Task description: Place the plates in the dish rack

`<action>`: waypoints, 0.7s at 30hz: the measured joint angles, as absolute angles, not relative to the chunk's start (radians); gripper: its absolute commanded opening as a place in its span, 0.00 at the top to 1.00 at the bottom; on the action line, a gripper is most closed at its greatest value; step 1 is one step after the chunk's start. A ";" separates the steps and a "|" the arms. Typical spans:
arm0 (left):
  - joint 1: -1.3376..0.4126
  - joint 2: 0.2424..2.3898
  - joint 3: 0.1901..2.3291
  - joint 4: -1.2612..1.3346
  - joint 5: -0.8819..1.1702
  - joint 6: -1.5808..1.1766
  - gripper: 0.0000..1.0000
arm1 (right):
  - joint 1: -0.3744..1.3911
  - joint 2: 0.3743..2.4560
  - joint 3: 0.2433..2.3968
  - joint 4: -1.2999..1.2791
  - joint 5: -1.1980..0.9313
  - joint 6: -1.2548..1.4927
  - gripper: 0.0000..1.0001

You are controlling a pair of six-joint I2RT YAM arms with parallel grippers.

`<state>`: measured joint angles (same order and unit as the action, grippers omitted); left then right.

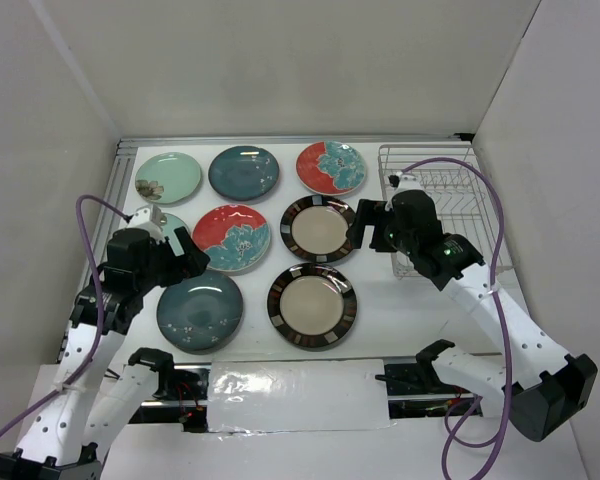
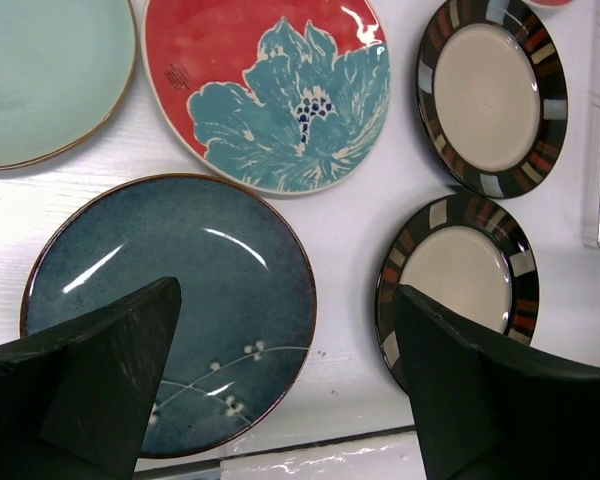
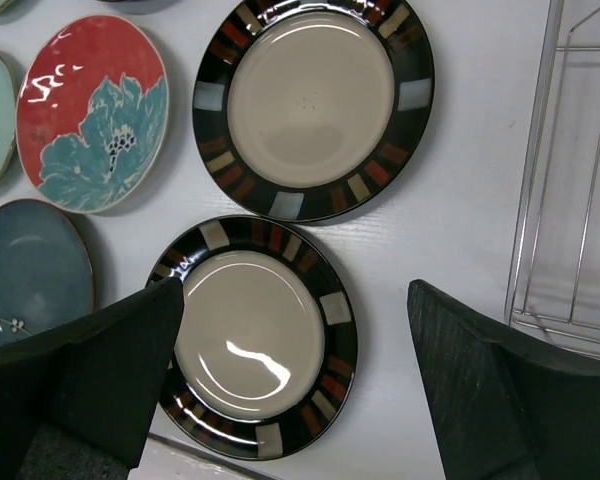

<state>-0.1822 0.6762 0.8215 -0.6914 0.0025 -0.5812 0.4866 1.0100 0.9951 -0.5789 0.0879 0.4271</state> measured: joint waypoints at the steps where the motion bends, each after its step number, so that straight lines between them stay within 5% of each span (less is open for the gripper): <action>1: -0.182 0.675 0.824 -0.692 0.009 -0.578 0.01 | 0.487 1.010 0.994 -0.582 0.091 0.430 0.01; 8: -0.182 0.692 0.825 -0.697 0.104 -0.553 0.01 | 0.487 1.010 0.994 -0.591 0.095 0.434 0.01; 11: -0.184 0.719 0.825 -0.697 0.166 -0.559 0.08 | 0.486 1.012 0.995 -0.592 0.094 0.434 0.01; 21: -0.426 0.788 0.643 -0.598 0.262 -0.768 0.17 | 0.461 1.038 0.996 -0.592 0.051 0.438 0.01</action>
<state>-0.4263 0.7879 0.6434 -0.5976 0.2619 -0.7677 0.4614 1.0382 0.9962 -0.5922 0.0505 0.4377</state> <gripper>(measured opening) 0.841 0.991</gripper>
